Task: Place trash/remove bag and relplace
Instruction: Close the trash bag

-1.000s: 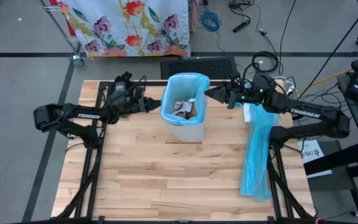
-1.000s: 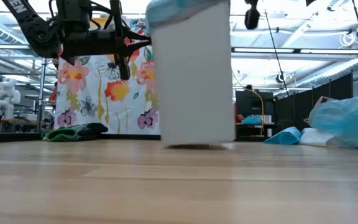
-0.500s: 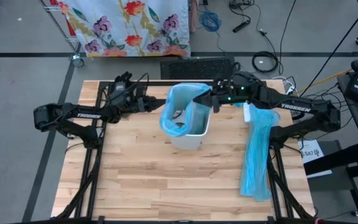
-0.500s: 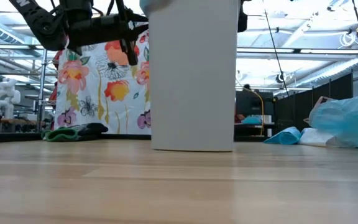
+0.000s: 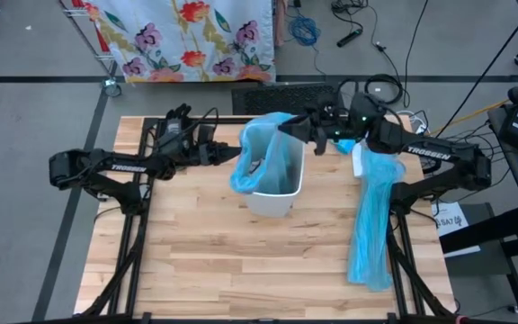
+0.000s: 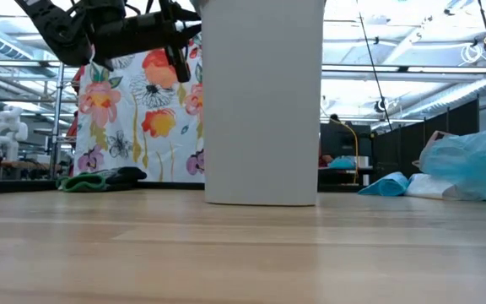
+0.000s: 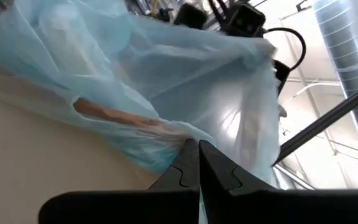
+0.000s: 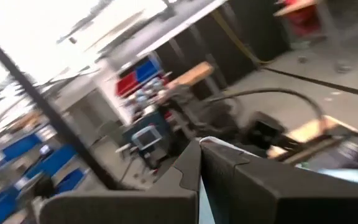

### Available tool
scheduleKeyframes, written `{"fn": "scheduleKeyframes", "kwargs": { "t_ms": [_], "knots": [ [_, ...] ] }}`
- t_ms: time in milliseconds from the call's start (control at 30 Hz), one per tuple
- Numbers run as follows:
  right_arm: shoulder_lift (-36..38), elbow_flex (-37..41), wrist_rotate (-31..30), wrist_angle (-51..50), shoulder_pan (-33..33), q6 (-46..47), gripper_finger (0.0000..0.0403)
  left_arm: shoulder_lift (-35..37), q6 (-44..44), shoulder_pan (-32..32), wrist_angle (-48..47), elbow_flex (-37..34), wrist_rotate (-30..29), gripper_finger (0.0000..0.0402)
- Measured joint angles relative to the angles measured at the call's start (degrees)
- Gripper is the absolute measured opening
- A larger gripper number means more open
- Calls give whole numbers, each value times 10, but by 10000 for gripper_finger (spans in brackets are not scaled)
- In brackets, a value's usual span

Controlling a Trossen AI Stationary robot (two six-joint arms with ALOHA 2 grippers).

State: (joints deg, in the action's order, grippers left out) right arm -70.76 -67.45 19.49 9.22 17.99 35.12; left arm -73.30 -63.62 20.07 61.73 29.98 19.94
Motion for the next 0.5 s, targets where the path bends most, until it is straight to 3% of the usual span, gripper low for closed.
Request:
{"fn": "scheduleKeyframes", "kwargs": {
  "t_ms": [100,300,500],
  "knots": [
    [0,-32,30,-25,-6,-13,0,0,0,0,15,0,0,0],
    [0,-111,28,-148,-20,-71,0,15,-1,0,37,0,0,0],
    [1,-151,-40,-290,-30,-89,0,63,14,2,39,0,-3,0]
  ]
}}
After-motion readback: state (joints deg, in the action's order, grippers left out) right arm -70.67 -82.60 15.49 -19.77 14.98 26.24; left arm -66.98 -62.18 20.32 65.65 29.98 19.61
